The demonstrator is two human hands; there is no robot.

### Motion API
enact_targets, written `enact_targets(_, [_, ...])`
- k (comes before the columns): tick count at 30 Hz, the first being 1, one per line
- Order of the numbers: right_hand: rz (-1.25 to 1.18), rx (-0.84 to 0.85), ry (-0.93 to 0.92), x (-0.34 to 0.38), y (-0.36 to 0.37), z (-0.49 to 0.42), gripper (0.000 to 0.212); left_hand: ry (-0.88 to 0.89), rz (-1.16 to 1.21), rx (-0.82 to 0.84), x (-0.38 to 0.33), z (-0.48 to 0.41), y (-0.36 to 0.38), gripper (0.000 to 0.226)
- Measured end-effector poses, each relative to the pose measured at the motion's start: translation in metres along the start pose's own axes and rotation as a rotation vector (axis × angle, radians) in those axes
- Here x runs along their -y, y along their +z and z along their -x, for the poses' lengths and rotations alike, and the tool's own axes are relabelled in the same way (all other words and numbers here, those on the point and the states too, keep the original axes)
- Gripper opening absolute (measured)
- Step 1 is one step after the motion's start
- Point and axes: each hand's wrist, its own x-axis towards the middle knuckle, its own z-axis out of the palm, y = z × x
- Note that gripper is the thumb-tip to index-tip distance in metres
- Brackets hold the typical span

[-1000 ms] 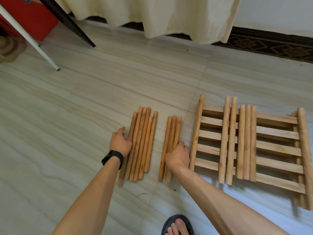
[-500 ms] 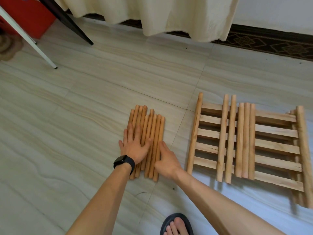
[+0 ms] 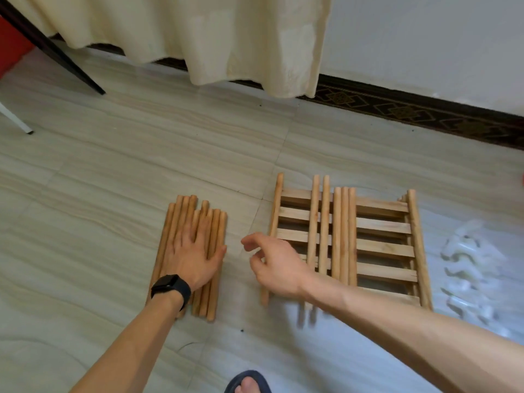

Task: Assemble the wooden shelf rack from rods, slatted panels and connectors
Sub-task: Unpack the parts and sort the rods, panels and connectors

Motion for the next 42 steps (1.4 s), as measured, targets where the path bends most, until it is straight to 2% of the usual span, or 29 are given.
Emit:
enact_targets(3, [0.106,-0.079,0.084,-0.046,-0.049,0.031,0.038,0.133,0.11,-0.097,-0.059,0.004,-0.004,0.077])
enact_targets(7, [0.179,-0.315,0.327,-0.11,-0.088,0.06,0.031,0.296,0.114,-0.055,-0.142,0.016,0.004,0.06])
enact_targets(10, [0.092,-0.453,0.5,-0.139,-0.089,0.065,0.042,0.289,0.093,0.044,-0.189,0.021,0.018,0.054])
enact_targets(12, [0.039,-0.451,0.552,-0.146,-0.086,0.062,0.048,0.209,0.123,0.084,-0.21,0.021,0.026,0.051])
enact_targets(16, [-0.035,-0.358,0.554,-0.146,-0.077,0.052,0.049,0.054,0.29,0.111,-0.229,0.013,0.041,0.059])
enact_targets(20, [-0.354,-0.381,0.56,-0.155,-0.067,0.043,0.047,-0.02,0.315,0.191,-0.229,0.003,0.038,0.057])
enact_targets(25, [-0.47,-0.384,0.55,-0.16,-0.067,0.045,0.038,-0.03,0.252,0.235,-0.239,0.002,0.026,0.045])
enact_targets(35, [-0.441,-0.421,0.555,-0.164,-0.06,0.048,0.032,-0.064,0.231,0.227,-0.248,0.009,0.027,0.04])
enact_targets(42, [-0.401,-0.446,0.553,-0.158,-0.069,0.058,0.032,-0.027,0.433,0.29,-0.228,0.011,0.013,0.045])
